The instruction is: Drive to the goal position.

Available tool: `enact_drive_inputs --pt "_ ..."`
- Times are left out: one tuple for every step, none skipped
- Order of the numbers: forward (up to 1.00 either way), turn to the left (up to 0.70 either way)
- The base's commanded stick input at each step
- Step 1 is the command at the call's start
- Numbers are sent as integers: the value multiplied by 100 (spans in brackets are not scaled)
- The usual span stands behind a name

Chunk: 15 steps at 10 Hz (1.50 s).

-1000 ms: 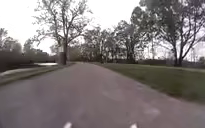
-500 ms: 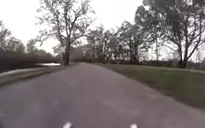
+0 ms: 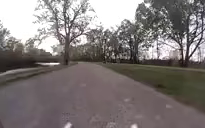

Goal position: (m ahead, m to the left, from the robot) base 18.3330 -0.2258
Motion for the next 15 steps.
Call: enact_drive_inputs --pt "100 0" --pt "100 0" --pt "100 0" --pt "100 0" --pt "100 1" --pt "100 7" --pt "100 35" --pt "100 23" --pt "100 12" --pt "100 1" --pt "100 0" --pt "100 0" --pt "100 0" --pt "100 10" --pt "100 30"
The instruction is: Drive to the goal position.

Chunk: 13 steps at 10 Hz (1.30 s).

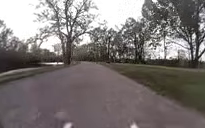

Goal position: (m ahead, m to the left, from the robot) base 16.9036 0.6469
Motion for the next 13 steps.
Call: enact_drive_inputs --pt "100 38" --pt "100 14" --pt "100 1" --pt "100 0" --pt "100 0" --pt "100 9" --pt "100 31" --pt "100 40" --pt "100 40" --pt "100 9" --pt "100 0" --pt "100 0" --pt "100 0"
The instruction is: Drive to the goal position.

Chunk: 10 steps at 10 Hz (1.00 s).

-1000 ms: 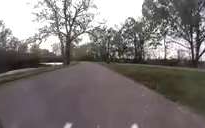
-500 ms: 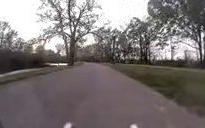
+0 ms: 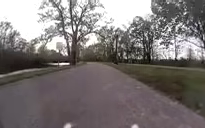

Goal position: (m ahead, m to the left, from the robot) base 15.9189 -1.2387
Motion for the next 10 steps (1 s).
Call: enact_drive_inputs --pt "100 0" --pt "100 0" --pt "100 0" --pt "100 0" --pt "100 0" --pt "100 0" --pt "100 0" --pt "100 0" --pt "100 0" --pt "100 0"
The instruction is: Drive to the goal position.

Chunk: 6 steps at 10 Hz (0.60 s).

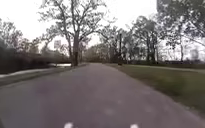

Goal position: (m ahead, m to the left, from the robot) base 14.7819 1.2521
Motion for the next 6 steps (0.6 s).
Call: enact_drive_inputs --pt "100 0" --pt "100 0" --pt "100 0" --pt "100 0" --pt "100 0" --pt "100 0"
